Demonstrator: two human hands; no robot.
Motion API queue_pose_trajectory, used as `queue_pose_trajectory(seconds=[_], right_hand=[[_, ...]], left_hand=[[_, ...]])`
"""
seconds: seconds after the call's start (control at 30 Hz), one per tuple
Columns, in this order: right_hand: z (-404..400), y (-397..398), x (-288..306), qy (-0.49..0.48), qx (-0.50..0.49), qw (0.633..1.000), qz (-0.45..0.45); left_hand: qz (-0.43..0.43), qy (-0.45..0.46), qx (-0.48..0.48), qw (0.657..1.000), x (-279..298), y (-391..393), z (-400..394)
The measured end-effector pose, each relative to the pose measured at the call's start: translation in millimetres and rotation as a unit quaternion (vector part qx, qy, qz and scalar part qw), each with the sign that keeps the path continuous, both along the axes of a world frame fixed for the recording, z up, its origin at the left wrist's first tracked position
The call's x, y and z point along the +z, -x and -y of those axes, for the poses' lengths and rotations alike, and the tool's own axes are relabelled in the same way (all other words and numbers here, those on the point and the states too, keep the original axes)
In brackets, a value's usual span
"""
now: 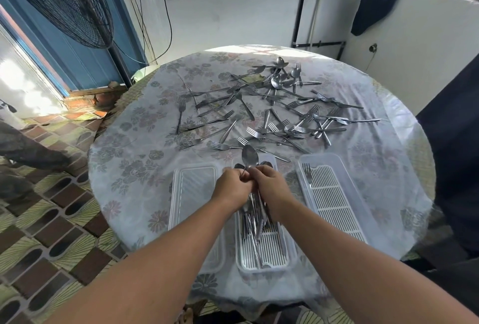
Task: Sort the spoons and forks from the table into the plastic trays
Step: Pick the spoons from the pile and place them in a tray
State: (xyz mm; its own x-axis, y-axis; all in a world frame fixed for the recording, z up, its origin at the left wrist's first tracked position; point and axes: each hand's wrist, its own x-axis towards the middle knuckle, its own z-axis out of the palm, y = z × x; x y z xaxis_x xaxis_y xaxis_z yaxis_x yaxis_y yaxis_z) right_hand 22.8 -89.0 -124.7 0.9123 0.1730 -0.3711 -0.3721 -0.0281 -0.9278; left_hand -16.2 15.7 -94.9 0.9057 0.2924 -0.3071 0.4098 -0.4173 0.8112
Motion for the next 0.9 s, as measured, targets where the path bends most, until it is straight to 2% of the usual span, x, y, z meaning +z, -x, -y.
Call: queue_pose_trajectory(seconds=[0.1, 0.2, 0.33, 0.43, 0.5, 0.6, 0.67, 0.7, 0.77, 0.8, 0.87, 0.9], right_hand=[[-2, -6, -3, 0.022, -0.025, 0.999, 0.01], [-1, -10, -6, 0.134, -0.036, 0.989, 0.046], [6, -7, -17, 0.266, 0.06, 0.959, 0.077], [9, -4, -16, 0.347, 0.069, 0.93, 0.103], [8, -4, -12, 0.335, 0.052, 0.932, 0.125], [9, -4, 0, 0.224, -0.011, 0.966, 0.128], [10, -4, 4, 0.166, -0.003, 0.98, 0.113], [10, -4, 4, 0.166, 0.011, 0.98, 0.112], [11, -4, 2, 0.205, 0.026, 0.97, 0.13], [13, -4, 1, 0.222, 0.031, 0.964, 0.143], [14, -3, 1, 0.252, 0.034, 0.954, 0.16], [14, -2, 2, 0.255, 0.033, 0.953, 0.163]], left_hand=[[0.004, -0.01, 0.033, 0.999, 8, 1, 10], [0.029, -0.005, 0.083, 0.996, 11, 1, 15], [0.06, -0.043, 0.11, 0.991, 2, 0, 17], [0.08, -0.051, 0.127, 0.987, -9, 4, 24], [0.053, -0.033, 0.121, 0.991, -14, 9, 29], [0.028, -0.028, 0.108, 0.993, -17, 13, 32], [0.016, -0.038, 0.083, 0.996, -16, 12, 31], [0.005, -0.045, 0.058, 0.997, -15, 11, 30], [-0.016, -0.106, -0.014, 0.994, -17, 11, 28], [-0.023, -0.179, -0.052, 0.982, -17, 12, 25], [-0.02, -0.352, -0.116, 0.929, -16, 17, 18], [-0.005, -0.408, -0.141, 0.902, -15, 19, 14]])
